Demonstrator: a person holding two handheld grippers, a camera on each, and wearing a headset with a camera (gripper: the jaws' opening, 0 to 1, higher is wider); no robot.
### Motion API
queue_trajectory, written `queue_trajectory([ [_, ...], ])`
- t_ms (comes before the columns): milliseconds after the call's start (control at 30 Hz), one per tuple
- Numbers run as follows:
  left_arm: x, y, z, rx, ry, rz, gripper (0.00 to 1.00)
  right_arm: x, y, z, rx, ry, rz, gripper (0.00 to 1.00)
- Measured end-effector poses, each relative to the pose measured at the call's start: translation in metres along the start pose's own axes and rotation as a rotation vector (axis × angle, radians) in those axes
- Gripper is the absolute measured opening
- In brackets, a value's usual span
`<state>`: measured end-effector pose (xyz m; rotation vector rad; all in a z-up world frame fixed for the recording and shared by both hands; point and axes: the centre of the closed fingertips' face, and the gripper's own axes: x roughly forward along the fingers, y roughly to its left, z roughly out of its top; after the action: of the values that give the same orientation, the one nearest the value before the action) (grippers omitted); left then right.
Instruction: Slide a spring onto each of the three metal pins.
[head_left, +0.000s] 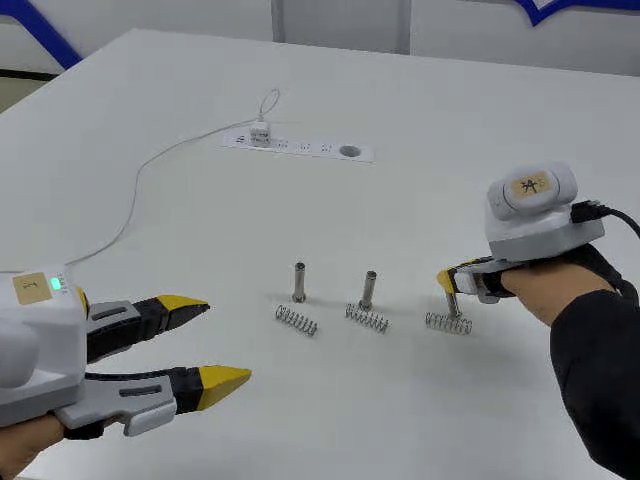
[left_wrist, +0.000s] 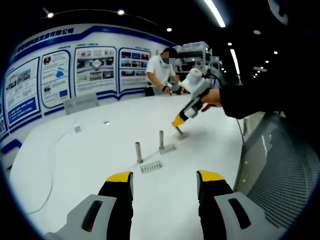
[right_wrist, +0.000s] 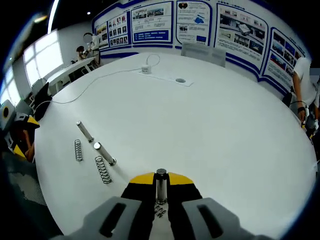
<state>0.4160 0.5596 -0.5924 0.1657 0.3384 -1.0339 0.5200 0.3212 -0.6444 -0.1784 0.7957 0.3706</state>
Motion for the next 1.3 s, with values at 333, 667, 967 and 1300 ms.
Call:
queue_trajectory([
  [333, 0.001, -0.001, 0.001, 0.007, 0.002, -0.004, 0.52, -0.012, 0.001, -0.006, -0.011, -0.020, 0.001, 0.09],
  [667, 0.000, -0.002, 0.002, 0.013, 0.000, -0.003, 0.52, -0.018, 0.001, -0.015, -0.029, -0.010, 0.010, 0.09],
  [967, -0.002, -0.002, 0.004, 0.018, 0.000, -0.001, 0.52, -0.018, 0.000, -0.022, -0.042, 0.000, 0.013, 0.09],
  [1300, -0.003, -0.003, 0.005, 0.021, 0.003, -0.001, 0.52, -0.017, 0.002, -0.027, -0.072, 0.010, 0.024, 0.11],
])
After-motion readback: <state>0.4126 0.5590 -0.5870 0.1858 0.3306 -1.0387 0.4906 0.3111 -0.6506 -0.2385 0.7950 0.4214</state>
